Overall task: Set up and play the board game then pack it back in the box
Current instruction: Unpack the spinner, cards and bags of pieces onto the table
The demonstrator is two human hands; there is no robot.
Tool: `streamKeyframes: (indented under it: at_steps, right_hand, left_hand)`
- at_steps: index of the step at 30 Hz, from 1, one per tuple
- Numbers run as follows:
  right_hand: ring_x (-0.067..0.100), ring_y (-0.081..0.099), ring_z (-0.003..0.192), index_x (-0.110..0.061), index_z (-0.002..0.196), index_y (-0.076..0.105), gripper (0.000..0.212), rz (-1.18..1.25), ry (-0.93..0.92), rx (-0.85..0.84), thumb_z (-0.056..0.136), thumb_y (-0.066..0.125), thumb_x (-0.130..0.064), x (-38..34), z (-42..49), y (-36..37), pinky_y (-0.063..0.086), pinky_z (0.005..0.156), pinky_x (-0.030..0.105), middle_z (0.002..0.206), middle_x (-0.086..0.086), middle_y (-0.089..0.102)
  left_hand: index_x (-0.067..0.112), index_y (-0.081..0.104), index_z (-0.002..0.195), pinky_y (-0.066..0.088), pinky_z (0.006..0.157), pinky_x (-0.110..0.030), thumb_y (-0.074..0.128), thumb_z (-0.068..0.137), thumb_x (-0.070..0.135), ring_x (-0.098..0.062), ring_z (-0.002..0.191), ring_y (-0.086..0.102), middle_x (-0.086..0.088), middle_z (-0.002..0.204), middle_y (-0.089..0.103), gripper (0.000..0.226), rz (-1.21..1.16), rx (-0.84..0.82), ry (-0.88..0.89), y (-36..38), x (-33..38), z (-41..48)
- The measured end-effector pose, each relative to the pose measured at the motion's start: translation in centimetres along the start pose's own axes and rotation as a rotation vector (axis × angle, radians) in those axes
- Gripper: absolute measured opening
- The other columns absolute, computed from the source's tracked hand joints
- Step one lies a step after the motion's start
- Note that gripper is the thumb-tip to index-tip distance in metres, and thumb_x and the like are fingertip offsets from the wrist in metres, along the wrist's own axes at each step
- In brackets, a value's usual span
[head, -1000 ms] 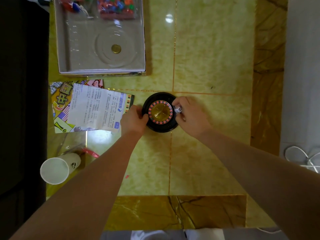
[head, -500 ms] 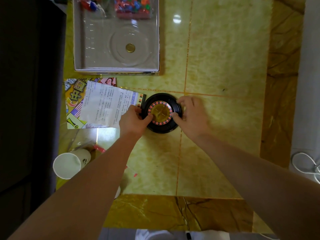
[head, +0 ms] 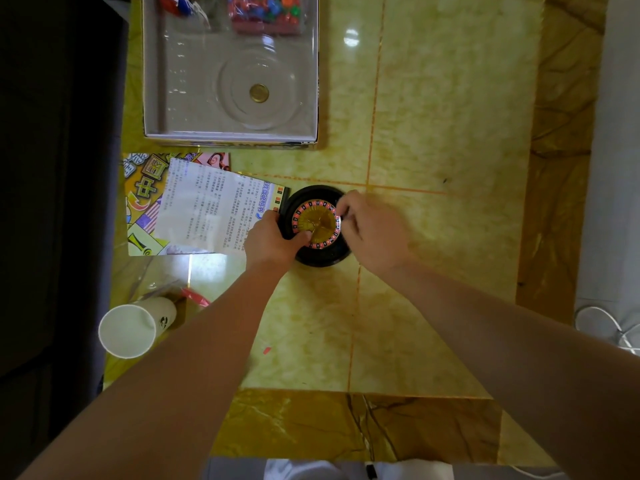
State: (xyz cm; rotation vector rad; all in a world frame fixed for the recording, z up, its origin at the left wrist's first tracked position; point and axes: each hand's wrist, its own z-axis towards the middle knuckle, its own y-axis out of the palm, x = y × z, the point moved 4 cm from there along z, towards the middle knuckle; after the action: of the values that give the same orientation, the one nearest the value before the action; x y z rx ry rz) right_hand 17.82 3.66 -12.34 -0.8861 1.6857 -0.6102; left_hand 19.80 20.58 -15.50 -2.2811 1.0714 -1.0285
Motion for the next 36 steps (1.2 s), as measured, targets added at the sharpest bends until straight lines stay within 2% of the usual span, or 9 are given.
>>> streamKeyframes:
  at_steps: [3, 6, 9, 12, 15, 21, 26, 30, 36]
  right_hand:
    - [0.014, 0.054, 0.075, -0.024, 0.131, 0.044, 0.043, -0.132, -0.067, -0.188, 0.091, 0.057, -0.031, -1.2, 0.7, 1.8, 0.033, 0.054, 0.024, 0.097, -0.007, 0.053]
    - [0.018, 0.059, 0.089, -0.024, 0.129, 0.046, 0.038, -0.185, -0.035, -0.204, 0.093, 0.058, -0.029, -1.2, 1.1, 2.7, 0.042, 0.061, 0.028, 0.114, -0.001, 0.055]
    - [0.020, 0.059, 0.085, -0.017, 0.115, 0.050, 0.024, -0.110, -0.006, -0.156, 0.093, 0.057, -0.020, -0.9, 1.4, 2.6, 0.047, 0.064, 0.032, 0.109, 0.002, 0.057]
    - [0.021, 0.059, 0.088, -0.014, 0.112, 0.048, 0.019, -0.085, -0.014, -0.185, 0.094, 0.053, -0.016, -0.6, 1.4, 2.6, 0.046, 0.066, 0.032, 0.105, 0.002, 0.057]
    - [0.021, 0.059, 0.089, -0.013, 0.113, 0.047, 0.019, -0.091, -0.020, -0.196, 0.095, 0.052, -0.017, -0.4, 1.3, 2.6, 0.044, 0.065, 0.031, 0.105, 0.003, 0.058]
    - [0.021, 0.061, 0.078, -0.014, 0.115, 0.045, 0.020, -0.150, -0.050, -0.176, 0.097, 0.051, -0.021, -1.2, 0.7, 3.4, 0.050, 0.057, 0.036, 0.105, 0.002, 0.061]
    - [0.018, 0.060, 0.074, -0.017, 0.118, 0.044, 0.022, -0.173, -0.009, -0.154, 0.097, 0.049, -0.023, -0.8, 0.5, 3.0, 0.048, 0.054, 0.033, 0.103, -0.001, 0.061]
    - [0.016, 0.053, 0.068, -0.019, 0.114, 0.046, 0.019, -0.167, -0.019, -0.189, 0.096, 0.051, -0.022, -0.9, 0.8, 2.5, 0.041, 0.052, 0.029, 0.079, -0.009, 0.050]
    - [0.013, 0.049, 0.061, -0.020, 0.113, 0.048, 0.025, -0.068, -0.031, -0.290, 0.091, 0.058, -0.026, -1.1, 0.8, 3.1, 0.044, 0.054, 0.034, 0.064, -0.016, 0.038]
  left_hand:
    - [0.008, 0.053, 0.110, 0.040, 0.072, -0.030, 0.071, 0.082, 0.038, -0.020, 0.084, 0.054, -0.001, 0.092, 0.057, 0.045, 0.012, -0.011, 0.015, 0.1, 0.0, 0.1]
    - [0.009, 0.053, 0.106, 0.041, 0.072, -0.031, 0.063, 0.089, 0.034, -0.021, 0.083, 0.055, -0.001, 0.091, 0.057, 0.032, -0.060, -0.029, 0.028, 0.0, -0.1, 0.0]
    - [0.007, 0.052, 0.105, 0.038, 0.069, -0.030, 0.049, 0.096, 0.022, -0.023, 0.080, 0.053, -0.003, 0.086, 0.055, 0.019, -0.117, -0.044, 0.024, -0.1, -0.3, 0.0]
    - [0.003, 0.052, 0.105, 0.036, 0.067, -0.030, 0.040, 0.098, 0.016, -0.023, 0.077, 0.051, -0.003, 0.080, 0.052, 0.019, -0.105, -0.037, 0.033, -0.1, -0.4, 0.2]
    - [0.003, 0.053, 0.114, 0.042, 0.072, -0.033, 0.041, 0.099, 0.018, -0.025, 0.082, 0.054, -0.007, 0.090, 0.057, 0.024, -0.098, -0.035, 0.035, 0.0, -0.5, 0.3]
    - [0.004, 0.053, 0.117, 0.048, 0.079, -0.040, 0.042, 0.099, 0.019, -0.031, 0.087, 0.062, -0.011, 0.094, 0.062, 0.026, -0.103, -0.045, 0.061, -0.1, -0.6, 0.3]
    - [0.005, 0.055, 0.112, 0.041, 0.071, -0.031, 0.043, 0.098, 0.020, -0.026, 0.083, 0.060, -0.011, 0.091, 0.064, 0.023, -0.030, -0.029, 0.076, -0.4, -0.5, 0.5]
    - [0.004, 0.056, 0.111, 0.036, 0.071, -0.029, 0.044, 0.098, 0.018, -0.023, 0.081, 0.053, -0.007, 0.088, 0.058, 0.023, 0.021, 0.013, 0.052, -0.9, -0.3, 0.5]
    - [0.005, 0.060, 0.103, 0.036, 0.071, -0.030, 0.045, 0.096, 0.015, -0.025, 0.083, 0.054, -0.007, 0.086, 0.057, 0.020, 0.038, 0.074, 0.048, -1.7, -0.5, 0.6]
